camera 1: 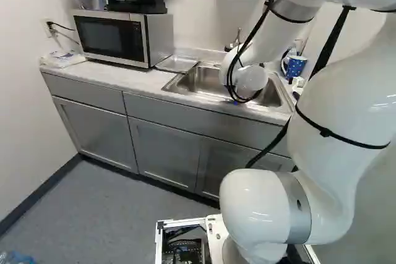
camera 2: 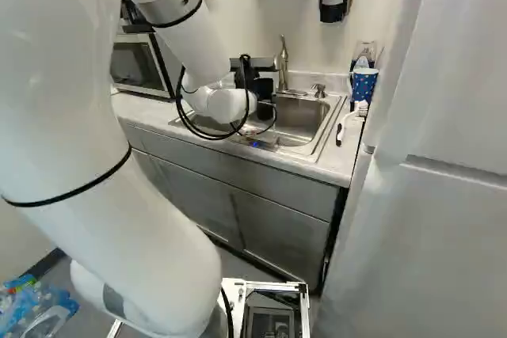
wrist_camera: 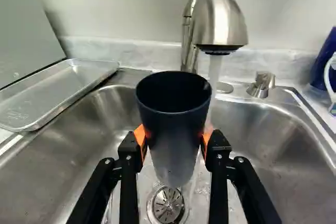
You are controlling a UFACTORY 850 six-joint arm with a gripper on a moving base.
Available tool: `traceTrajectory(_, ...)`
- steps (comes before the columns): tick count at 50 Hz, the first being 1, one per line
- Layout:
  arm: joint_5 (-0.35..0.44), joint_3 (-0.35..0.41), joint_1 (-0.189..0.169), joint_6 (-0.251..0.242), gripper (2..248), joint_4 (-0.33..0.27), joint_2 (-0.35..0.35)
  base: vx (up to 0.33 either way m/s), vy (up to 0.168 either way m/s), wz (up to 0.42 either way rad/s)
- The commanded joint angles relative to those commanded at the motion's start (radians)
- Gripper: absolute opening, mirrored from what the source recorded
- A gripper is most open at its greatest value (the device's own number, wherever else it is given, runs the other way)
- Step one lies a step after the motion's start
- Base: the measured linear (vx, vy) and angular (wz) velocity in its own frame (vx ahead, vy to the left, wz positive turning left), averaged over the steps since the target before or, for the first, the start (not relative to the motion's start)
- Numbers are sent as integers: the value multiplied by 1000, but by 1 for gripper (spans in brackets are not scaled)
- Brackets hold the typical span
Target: Rinse the cup and place it in the tray
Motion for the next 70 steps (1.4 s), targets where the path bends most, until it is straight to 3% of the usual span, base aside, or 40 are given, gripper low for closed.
traceTrajectory(14,0,8,-47,0,121,0,8,0,0,0)
traceTrajectory(70,0,9,-46,0,121,0,8,0,0,0)
